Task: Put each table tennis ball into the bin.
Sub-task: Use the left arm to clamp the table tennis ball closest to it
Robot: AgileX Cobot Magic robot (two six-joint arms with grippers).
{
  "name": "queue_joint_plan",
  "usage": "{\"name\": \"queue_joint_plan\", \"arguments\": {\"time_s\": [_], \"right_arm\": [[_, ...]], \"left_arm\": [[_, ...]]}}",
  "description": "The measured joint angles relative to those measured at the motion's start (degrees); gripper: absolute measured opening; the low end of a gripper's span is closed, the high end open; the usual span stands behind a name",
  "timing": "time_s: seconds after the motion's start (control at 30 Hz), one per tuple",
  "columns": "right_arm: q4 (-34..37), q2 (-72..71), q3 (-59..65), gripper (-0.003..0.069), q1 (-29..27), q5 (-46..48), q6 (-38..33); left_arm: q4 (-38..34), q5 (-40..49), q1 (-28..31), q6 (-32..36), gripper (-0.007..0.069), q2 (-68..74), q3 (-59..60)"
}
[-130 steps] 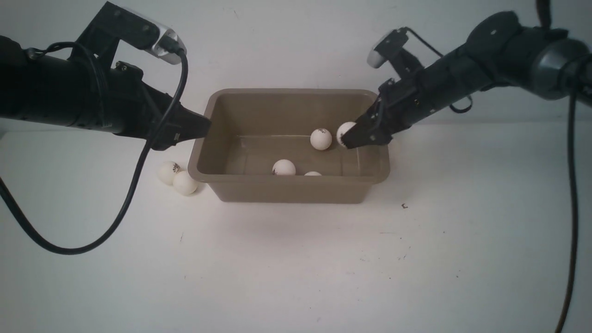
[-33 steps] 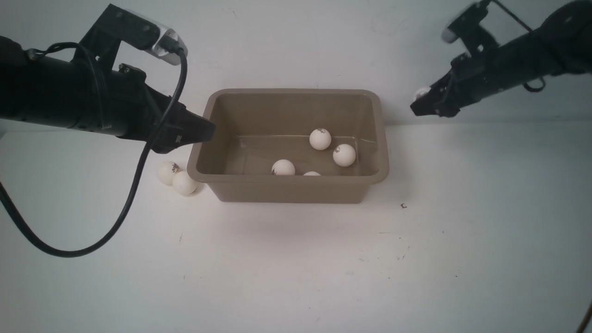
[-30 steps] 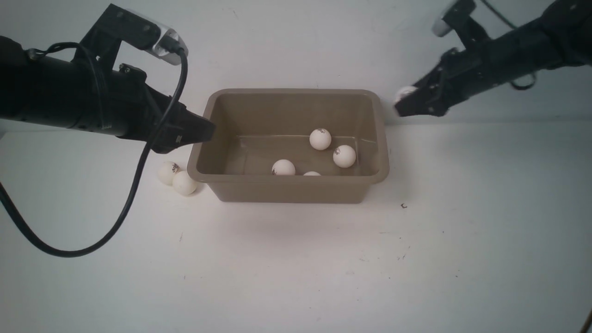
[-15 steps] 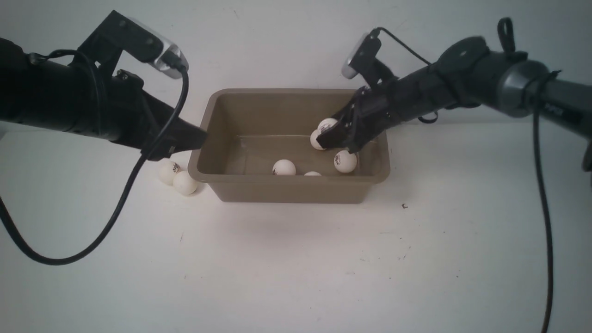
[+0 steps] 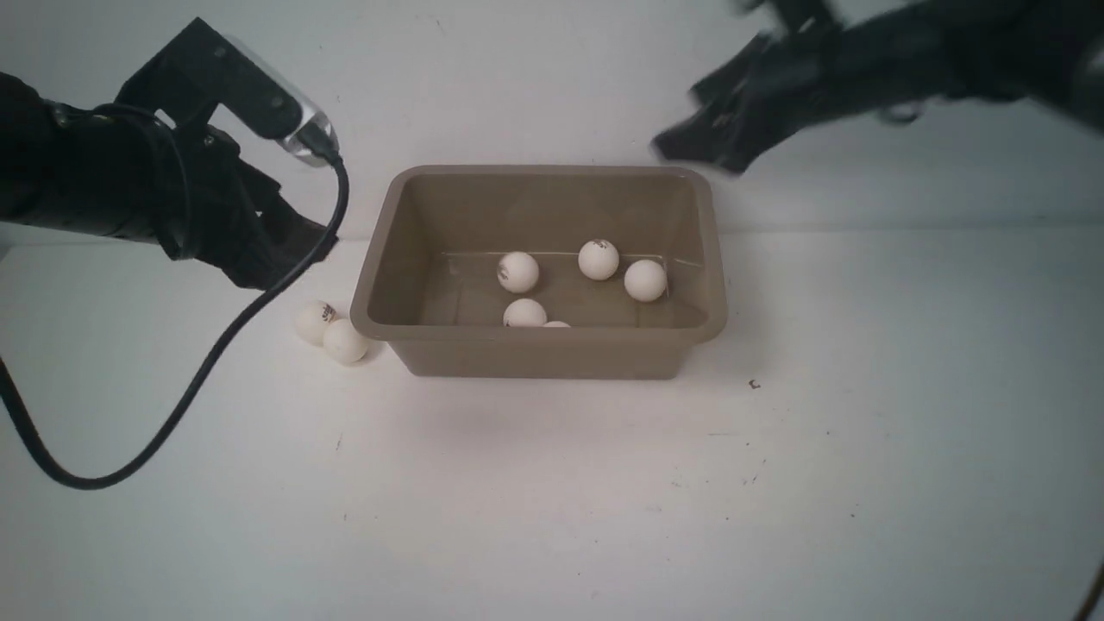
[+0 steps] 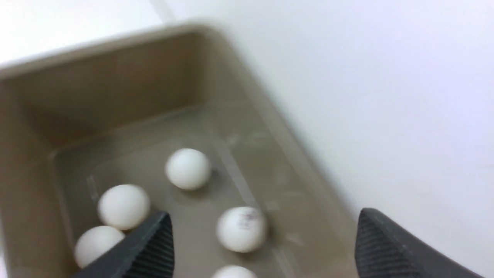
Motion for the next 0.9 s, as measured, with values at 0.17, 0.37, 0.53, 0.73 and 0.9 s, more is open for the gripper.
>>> {"name": "queue_joint_plan", "arguments": {"time_s": [0.17,0.37,0.53,0.73,0.9], "right_arm": [[1.3,-2.7,-0.1,0.0567,-6.9,3.9,1.5],[2.9,-2.5,-0.1,0.0552,-11.4,7.7,1.7],[3.2,-2.5,-0.1,0.054,-11.6,9.8,1.7],[3.2,-2.5,-0.1,0.0537,-11.6,12.1,1.7],[3.2,-2.5,-0.1,0.0537,-11.6,12.5,1.7]], "left_arm": [[12.3,0.8,0.0,3.1,0.0468,2.2,0.0],[18.6,-0.6,0.0,3.4,0.0468,8.4,0.0],[13.2,-10.2,0.3,-5.6,0.0468,12.3,0.0],[6.0,-15.6,1.7,-15.6,0.0468,16.8,-0.1],[5.4,-16.5,1.7,-15.0,0.0468,19.6,-0.1]]}}
